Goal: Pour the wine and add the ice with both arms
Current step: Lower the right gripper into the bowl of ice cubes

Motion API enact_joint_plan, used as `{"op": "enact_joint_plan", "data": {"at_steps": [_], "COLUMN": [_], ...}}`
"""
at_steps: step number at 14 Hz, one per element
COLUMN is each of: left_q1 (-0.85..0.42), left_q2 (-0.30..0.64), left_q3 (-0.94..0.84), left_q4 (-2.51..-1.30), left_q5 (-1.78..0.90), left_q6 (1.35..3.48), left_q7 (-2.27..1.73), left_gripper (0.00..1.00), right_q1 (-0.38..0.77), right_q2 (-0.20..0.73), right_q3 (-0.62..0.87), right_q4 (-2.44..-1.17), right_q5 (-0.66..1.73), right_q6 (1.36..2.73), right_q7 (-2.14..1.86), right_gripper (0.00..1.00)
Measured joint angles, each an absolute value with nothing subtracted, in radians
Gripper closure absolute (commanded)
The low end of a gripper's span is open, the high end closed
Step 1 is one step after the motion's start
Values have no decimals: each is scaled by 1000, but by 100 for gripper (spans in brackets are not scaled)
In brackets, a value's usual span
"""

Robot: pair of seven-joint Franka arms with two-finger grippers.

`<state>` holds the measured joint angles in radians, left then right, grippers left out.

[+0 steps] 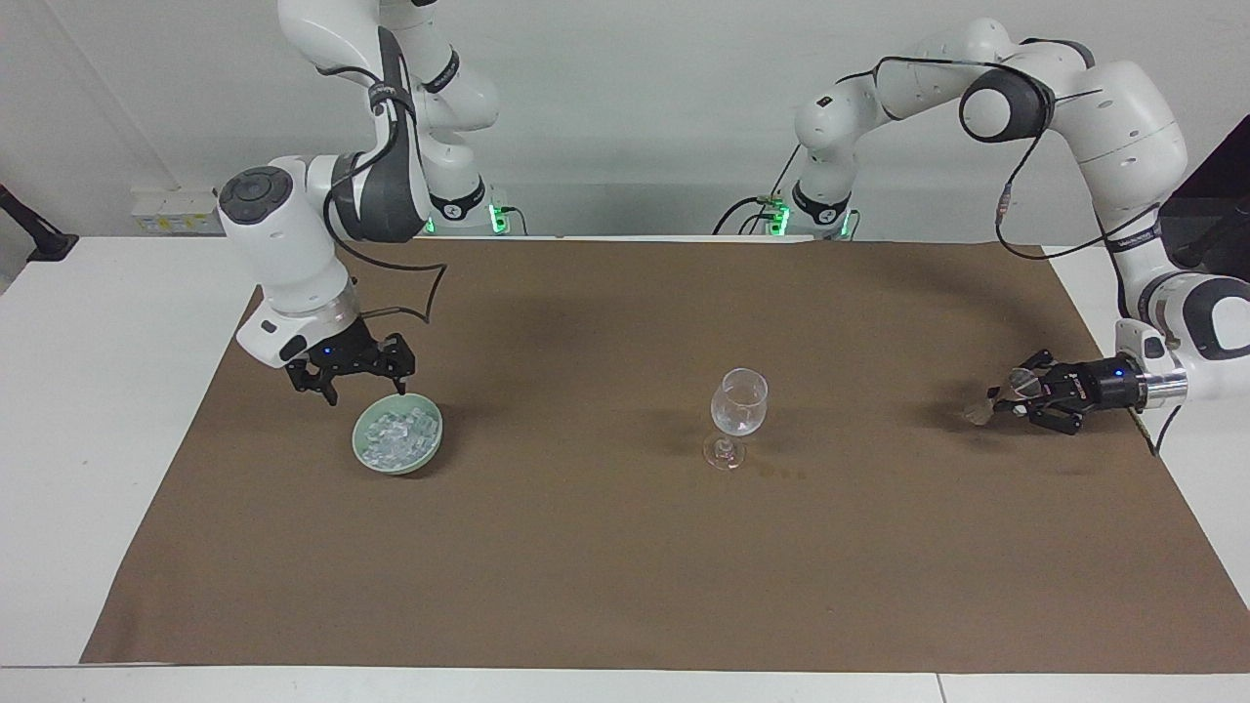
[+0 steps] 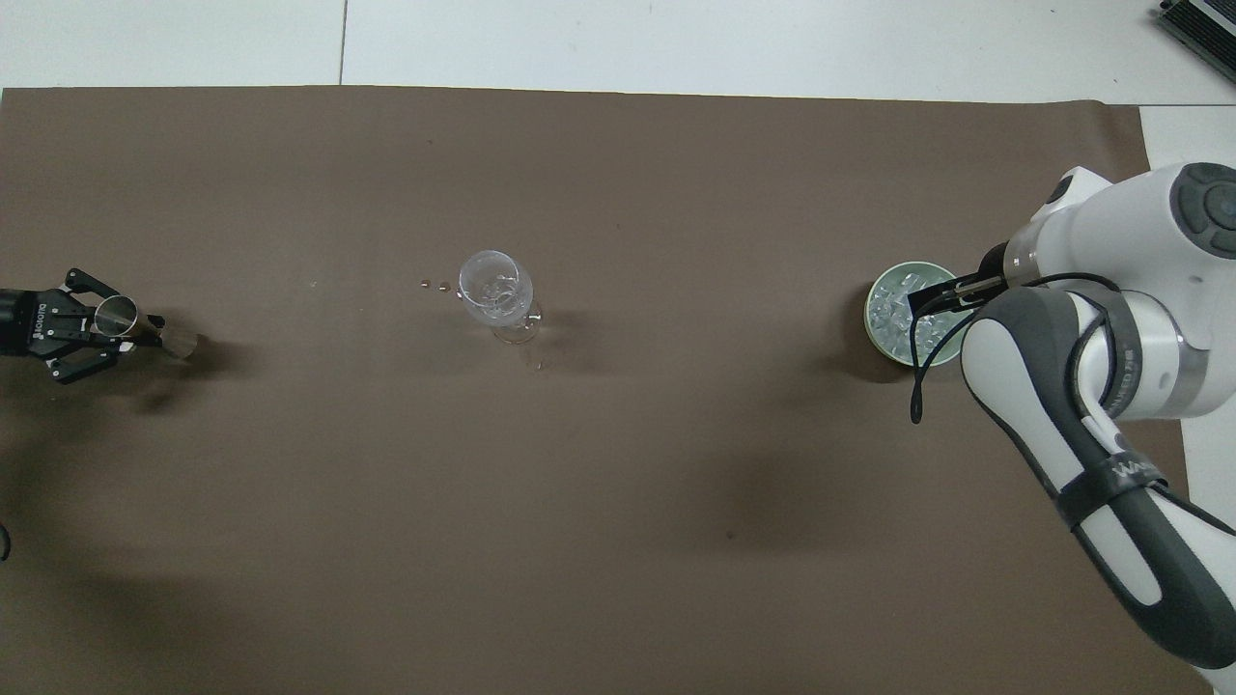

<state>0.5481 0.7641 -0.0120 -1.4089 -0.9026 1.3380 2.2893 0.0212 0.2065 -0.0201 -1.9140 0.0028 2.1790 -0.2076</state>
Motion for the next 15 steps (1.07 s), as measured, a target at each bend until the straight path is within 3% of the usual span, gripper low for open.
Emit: {"op": "enact_joint_plan", "data": {"at_steps": [2,6,9,13,15], "left_q1": [548,550,558,558,558], "left_q2": [778,790,790,790,790], "left_q3": [-12,-12,-12,-12,-12], "left_q4": [-1409,-1409,-1409,-1409,-1409], "left_q5": [-902,-897,-888,-888,-887], "left_q6": [1340,1342,1343,1343,1343], "left_q7": [2302,2323,2324,2325,2324], "left_gripper": [100,100,99,79,76], "right_q1": [22,24,24,24,24], "right_q2": [209,209,211,220,225], "right_q3": [-20,-18,-18,-18,-18], "right_q4": [-1955,-2006,-2027,-2031,-2032], "right_q5": [1,-18,-28,-44,-45], "right_q6": [2218,2259,2275,2293,2309], "right_q7": [-208,-208,-208,-208,-208], "right_gripper": [1,19,23,23,23]}}
